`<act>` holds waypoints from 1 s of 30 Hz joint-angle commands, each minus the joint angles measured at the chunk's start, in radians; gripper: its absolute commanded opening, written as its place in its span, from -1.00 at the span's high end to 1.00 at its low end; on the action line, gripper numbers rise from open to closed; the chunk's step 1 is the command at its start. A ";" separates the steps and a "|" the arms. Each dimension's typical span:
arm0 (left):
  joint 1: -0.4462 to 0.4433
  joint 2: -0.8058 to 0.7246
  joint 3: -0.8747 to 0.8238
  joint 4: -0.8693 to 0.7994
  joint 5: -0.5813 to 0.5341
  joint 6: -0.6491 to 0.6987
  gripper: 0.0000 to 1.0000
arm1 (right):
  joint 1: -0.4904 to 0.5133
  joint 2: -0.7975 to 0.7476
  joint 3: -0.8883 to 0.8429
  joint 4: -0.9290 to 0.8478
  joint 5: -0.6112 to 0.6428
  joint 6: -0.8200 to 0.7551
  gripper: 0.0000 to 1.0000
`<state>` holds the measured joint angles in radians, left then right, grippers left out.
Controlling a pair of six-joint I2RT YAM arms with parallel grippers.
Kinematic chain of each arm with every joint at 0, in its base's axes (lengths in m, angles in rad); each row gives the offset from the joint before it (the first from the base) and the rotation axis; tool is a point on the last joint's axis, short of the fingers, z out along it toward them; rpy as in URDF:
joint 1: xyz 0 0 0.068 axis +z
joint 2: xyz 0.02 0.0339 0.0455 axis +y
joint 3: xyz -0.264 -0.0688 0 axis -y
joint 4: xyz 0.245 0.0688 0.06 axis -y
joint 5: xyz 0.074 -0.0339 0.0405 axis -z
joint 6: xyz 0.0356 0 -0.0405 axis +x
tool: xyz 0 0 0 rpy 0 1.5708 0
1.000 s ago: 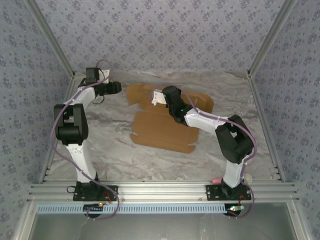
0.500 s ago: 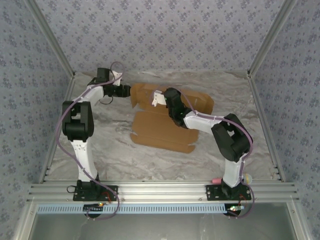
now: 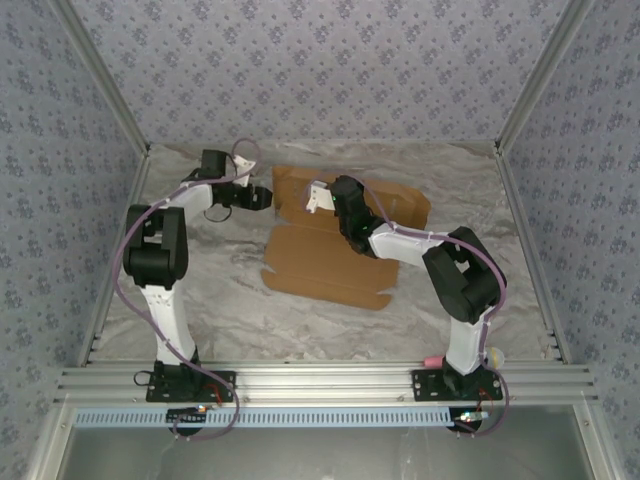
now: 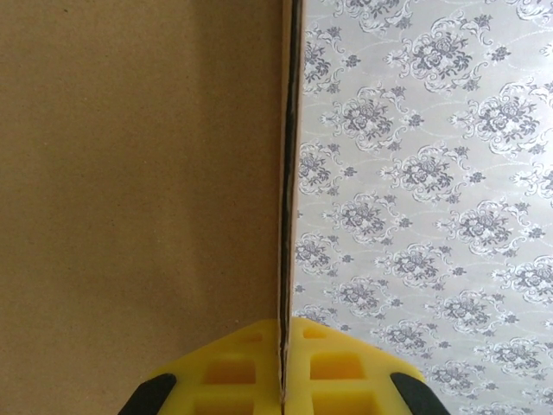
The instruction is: Fold the paper box
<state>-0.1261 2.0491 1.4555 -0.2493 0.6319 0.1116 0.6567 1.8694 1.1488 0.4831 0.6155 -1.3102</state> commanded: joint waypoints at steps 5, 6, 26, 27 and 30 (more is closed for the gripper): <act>-0.030 -0.069 -0.008 0.023 0.080 0.093 -0.15 | -0.001 0.009 -0.006 -0.043 0.016 -0.009 0.96; -0.035 -0.067 -0.004 0.021 0.077 0.099 -0.14 | -0.001 0.007 -0.003 -0.045 0.015 -0.009 0.96; -0.023 -0.073 0.064 -0.103 0.123 0.243 -0.06 | -0.009 -0.022 -0.002 -0.084 -0.011 -0.001 1.00; -0.019 -0.074 0.067 -0.115 0.117 0.254 -0.07 | -0.008 -0.023 -0.001 -0.083 -0.013 -0.001 1.00; -0.005 -0.073 0.092 -0.172 0.112 0.292 -0.10 | -0.010 -0.023 -0.001 -0.079 -0.013 -0.006 1.00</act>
<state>-0.1452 2.0212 1.4994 -0.3431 0.7143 0.3382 0.6521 1.8614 1.1488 0.4603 0.6205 -1.3094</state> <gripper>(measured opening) 0.546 0.060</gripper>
